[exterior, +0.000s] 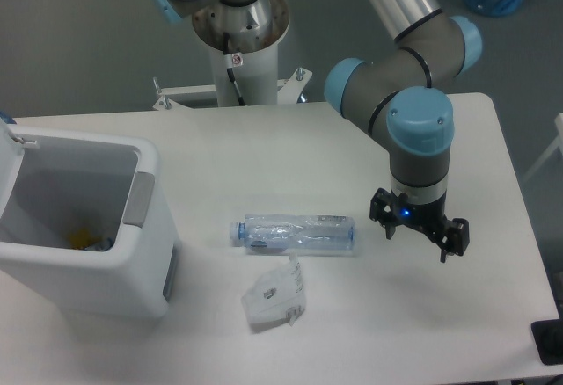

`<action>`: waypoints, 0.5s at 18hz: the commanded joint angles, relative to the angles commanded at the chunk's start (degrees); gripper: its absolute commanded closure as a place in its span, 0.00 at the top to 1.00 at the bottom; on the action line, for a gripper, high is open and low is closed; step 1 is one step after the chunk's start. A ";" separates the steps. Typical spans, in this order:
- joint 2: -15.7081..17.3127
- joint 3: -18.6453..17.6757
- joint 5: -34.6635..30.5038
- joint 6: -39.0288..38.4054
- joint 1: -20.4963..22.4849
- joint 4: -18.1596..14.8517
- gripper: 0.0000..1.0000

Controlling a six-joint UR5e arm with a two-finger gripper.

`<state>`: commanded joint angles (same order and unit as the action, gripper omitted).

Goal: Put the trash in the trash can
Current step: 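Move the open gripper over the crumpled white paper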

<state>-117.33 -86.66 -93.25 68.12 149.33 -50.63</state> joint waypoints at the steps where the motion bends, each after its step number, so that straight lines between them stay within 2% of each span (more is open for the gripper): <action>1: 0.00 -0.09 -0.09 0.00 0.00 0.00 1.00; 4: 0.00 -0.26 0.00 -0.61 -0.26 0.26 1.00; 7: 0.35 -1.75 0.70 -6.31 -0.88 1.22 1.00; 9: 0.35 -3.59 0.88 -10.09 -1.14 4.99 1.00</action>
<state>-116.98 -90.25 -92.37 58.02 148.19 -45.64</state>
